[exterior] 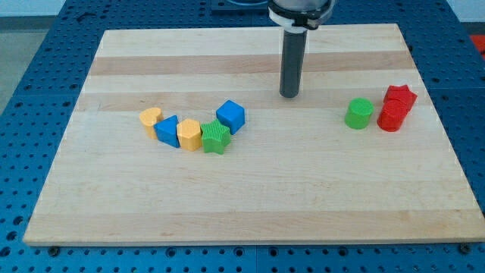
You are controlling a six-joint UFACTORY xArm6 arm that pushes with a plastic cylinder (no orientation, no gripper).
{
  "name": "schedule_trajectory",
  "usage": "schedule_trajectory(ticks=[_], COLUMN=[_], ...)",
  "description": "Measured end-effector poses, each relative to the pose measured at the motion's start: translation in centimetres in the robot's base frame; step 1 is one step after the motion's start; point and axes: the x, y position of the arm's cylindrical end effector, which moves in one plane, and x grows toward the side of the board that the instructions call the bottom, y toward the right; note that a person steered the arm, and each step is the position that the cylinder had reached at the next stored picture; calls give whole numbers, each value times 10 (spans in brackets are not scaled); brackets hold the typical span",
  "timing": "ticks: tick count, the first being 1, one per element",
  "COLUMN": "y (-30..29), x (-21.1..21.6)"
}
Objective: Point your arm towards green star
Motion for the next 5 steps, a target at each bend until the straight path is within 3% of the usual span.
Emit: schedule_trajectory(ticks=[1, 3, 5], y=[0, -3, -50], x=[6, 93, 156])
